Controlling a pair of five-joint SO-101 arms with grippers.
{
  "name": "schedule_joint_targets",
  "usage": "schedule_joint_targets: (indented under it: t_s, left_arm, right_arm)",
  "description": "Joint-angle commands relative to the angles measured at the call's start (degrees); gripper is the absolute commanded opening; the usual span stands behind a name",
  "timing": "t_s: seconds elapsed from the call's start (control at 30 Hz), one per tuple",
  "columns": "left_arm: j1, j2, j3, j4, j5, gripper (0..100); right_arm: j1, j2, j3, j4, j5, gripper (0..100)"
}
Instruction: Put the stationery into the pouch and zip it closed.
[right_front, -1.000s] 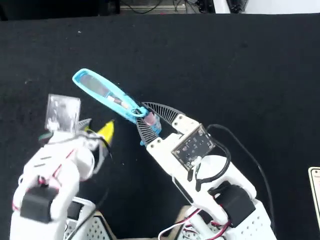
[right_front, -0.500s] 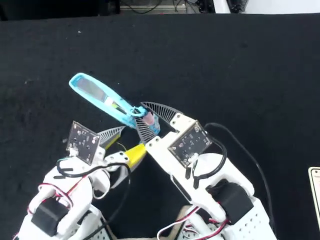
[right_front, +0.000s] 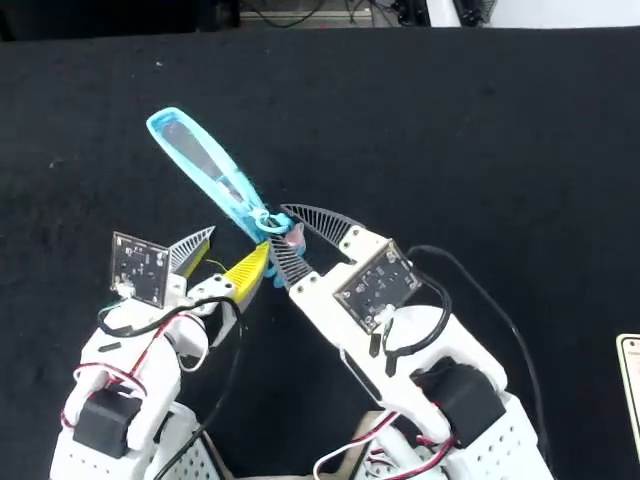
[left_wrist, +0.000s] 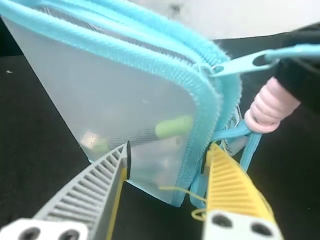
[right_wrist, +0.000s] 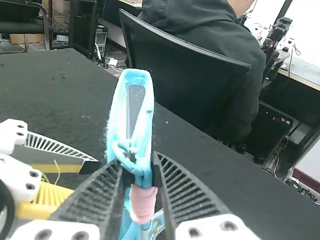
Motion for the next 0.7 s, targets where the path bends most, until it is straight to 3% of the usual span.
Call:
schedule_joint_targets:
  t_s: [0.0, 0.37, 0.67]
  left_arm:
    - [-1.71, -1.76, -0.92, 0.44, 0.0, 24]
    - [2.07, -1.93, -13.14, 15.3, -0.09, 25]
    - [2.33, -1.85, -5.41, 4.57, 2.29, 24]
  right_arm:
    - [-0.44, 0.4, -0.57, -1.76, 0.53, 1.1]
    - [-0.62, 0.57, -0.57, -1.93, 0.53, 1.1]
    - [-0.62, 0.57, -0.48, -1.93, 0.53, 1.1]
